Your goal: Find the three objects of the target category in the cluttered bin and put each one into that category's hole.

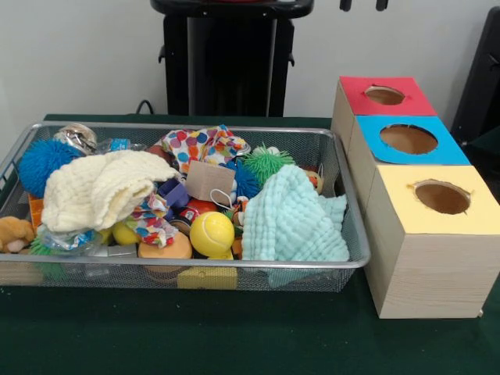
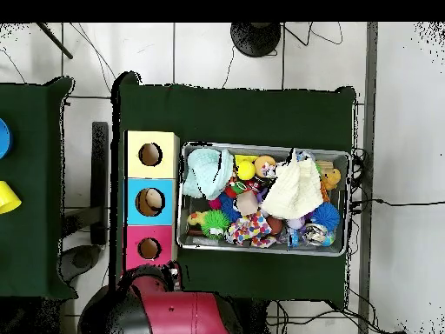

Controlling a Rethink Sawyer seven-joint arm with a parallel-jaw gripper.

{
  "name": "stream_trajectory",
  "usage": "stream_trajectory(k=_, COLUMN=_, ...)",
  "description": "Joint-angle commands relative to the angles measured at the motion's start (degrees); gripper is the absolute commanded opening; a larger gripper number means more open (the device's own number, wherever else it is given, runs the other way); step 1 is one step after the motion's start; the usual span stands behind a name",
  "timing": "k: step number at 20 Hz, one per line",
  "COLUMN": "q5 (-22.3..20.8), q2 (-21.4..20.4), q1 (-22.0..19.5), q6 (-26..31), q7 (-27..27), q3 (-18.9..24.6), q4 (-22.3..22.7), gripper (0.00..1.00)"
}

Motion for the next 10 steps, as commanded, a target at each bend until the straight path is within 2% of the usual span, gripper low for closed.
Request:
stream_trajectory(k=1, q5=0.9, q2=5.5, q1=-2.3, q6=-4.8, q7=8.4, q3=2.4, q4=1.2, gripper=1.00)
stream_trajectory(k=10, q5=1.4, q2=10.9, q1=-5.6, q6=-11.3, q7=6.9, q3=5.2, q4=1.8, gripper=1.00)
